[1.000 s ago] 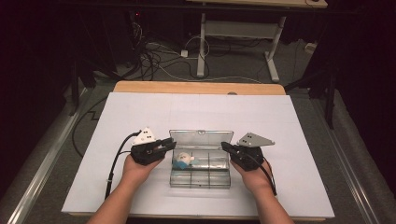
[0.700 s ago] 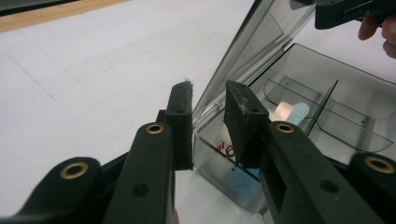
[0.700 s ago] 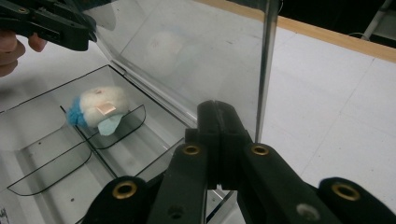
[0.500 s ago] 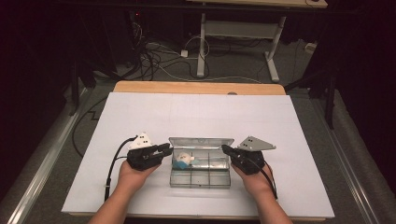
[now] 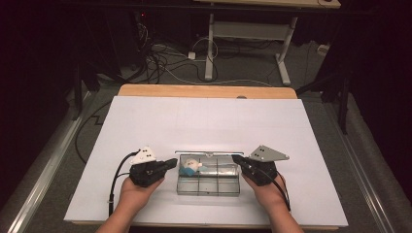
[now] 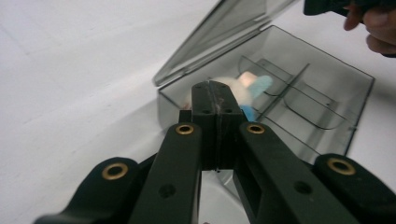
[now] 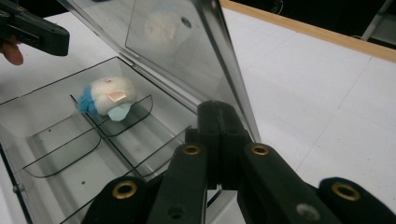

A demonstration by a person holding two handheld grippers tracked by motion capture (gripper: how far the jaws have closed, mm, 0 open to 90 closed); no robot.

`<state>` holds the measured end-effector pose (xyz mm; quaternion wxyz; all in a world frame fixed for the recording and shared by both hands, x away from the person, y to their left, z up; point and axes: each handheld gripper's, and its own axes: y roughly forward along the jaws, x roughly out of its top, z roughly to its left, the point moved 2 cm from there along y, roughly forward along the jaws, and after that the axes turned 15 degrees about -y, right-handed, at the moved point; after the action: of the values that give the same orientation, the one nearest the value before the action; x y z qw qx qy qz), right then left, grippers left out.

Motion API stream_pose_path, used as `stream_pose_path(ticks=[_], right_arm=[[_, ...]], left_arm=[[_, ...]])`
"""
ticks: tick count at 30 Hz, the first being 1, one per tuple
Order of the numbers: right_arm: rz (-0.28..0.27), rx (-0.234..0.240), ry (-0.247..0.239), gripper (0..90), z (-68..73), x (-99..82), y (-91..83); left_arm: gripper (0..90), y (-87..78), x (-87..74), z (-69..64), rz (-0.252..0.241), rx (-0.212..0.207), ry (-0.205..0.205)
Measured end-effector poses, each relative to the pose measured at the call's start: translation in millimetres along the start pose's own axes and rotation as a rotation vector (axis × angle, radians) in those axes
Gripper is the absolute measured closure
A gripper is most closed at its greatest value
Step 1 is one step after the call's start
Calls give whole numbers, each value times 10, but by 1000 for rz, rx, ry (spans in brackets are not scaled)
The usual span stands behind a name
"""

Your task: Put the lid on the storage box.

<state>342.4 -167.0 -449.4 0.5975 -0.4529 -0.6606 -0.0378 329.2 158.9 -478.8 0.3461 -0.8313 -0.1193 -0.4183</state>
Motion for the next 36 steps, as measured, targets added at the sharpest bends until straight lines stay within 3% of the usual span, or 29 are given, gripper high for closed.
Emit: stream_pose_path(ticks=[6,9,17,26,36], right_arm=[[0,9,-13,900,48,-21,-49],[4,13,-15,900,77,-46,-53],[12,21,-27,900,160,-90,-86],[14,27,-20,900,245,-217,-144],[33,25,5,900,194,-381,-227]], left_arm=[[881,65,-51,-96,11,-24,47],[881,53,-60,-117,2,-48,27],[880,26,-66,-187,-2,-86,36],[880,46,-128,-235,17,-87,58],[881,40,-137,-213,10,-89,51]])
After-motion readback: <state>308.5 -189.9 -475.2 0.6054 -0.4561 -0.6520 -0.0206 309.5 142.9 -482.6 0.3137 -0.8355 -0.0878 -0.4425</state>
